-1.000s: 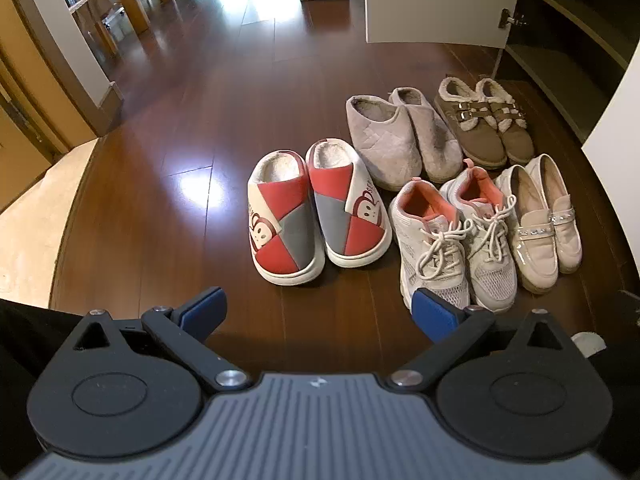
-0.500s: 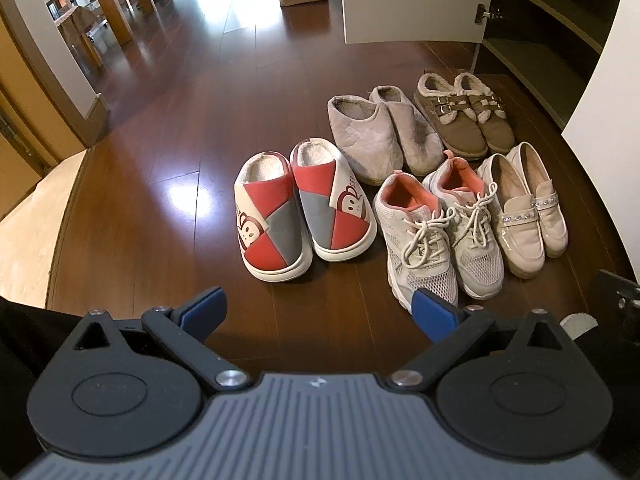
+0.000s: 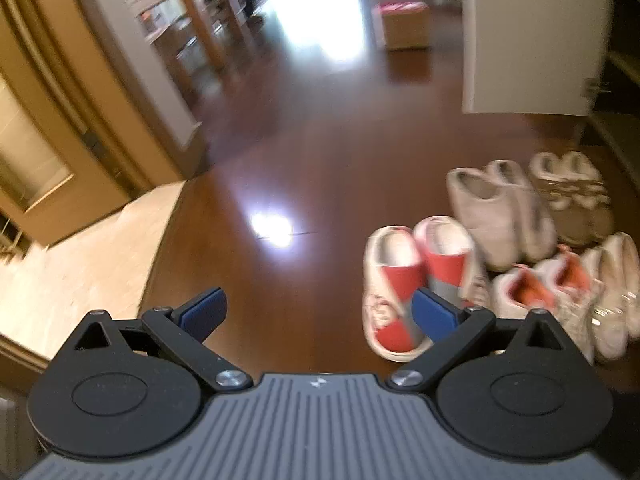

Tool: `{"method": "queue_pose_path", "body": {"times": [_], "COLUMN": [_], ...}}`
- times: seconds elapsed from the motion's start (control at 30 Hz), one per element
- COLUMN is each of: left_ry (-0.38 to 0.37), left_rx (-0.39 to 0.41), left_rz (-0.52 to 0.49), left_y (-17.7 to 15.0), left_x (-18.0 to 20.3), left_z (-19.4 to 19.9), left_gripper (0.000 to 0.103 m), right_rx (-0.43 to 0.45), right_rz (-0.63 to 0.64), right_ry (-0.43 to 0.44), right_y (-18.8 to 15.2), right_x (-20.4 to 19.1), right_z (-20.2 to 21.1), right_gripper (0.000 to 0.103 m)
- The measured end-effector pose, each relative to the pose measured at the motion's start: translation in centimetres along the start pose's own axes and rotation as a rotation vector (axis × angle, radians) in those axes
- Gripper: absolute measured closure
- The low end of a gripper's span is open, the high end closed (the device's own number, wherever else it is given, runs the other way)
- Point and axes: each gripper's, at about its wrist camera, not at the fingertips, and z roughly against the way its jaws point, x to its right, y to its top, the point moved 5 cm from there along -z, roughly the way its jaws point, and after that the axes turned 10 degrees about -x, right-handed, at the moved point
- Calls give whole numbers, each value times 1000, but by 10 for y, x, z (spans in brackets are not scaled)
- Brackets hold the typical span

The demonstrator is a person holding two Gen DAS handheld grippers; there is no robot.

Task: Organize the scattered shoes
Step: 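Pull both tools back from the rows of paired shoes, then lower the right gripper into both red-grey slipper heels and close it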

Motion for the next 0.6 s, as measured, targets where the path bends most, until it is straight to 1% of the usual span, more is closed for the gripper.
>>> {"method": "queue_pose_path", "body": {"times": [0.03, 0.1, 0.2, 0.27, 0.4, 0.47, 0.5, 0.6], "left_ry": [10, 21, 43, 81, 97, 89, 81, 117], "left_rx": [-11, -32, -63, -77, -119, -129, -126, -70], "left_rz": [11, 12, -48, -78, -118, -130, -133, -134], "left_y": [10, 26, 53, 65, 75, 78, 80, 84], "left_x": [-6, -12, -13, -14, -18, -18, -18, -19], "left_z": [-8, -21, -47, -63, -93, -103, -110, -125], "left_gripper": [3, 3, 3, 3, 3, 3, 3, 3], "right_rx": [-54, -196, -319, -381, -460, -482, -490, -506], "right_rz": [3, 0, -7, -9, -20, -24, -23, -31], "right_ry": [21, 72, 84, 81, 72, 71, 70, 59], "right_y": [6, 24, 46, 56, 61, 58, 56, 50], "right_x": [-3, -13, -25, -33, -47, -52, -55, -57], "right_z": [-22, -86, -160, -203, -265, -285, -297, -316], "right_gripper": [2, 3, 3, 4, 4, 4, 4, 4]}}
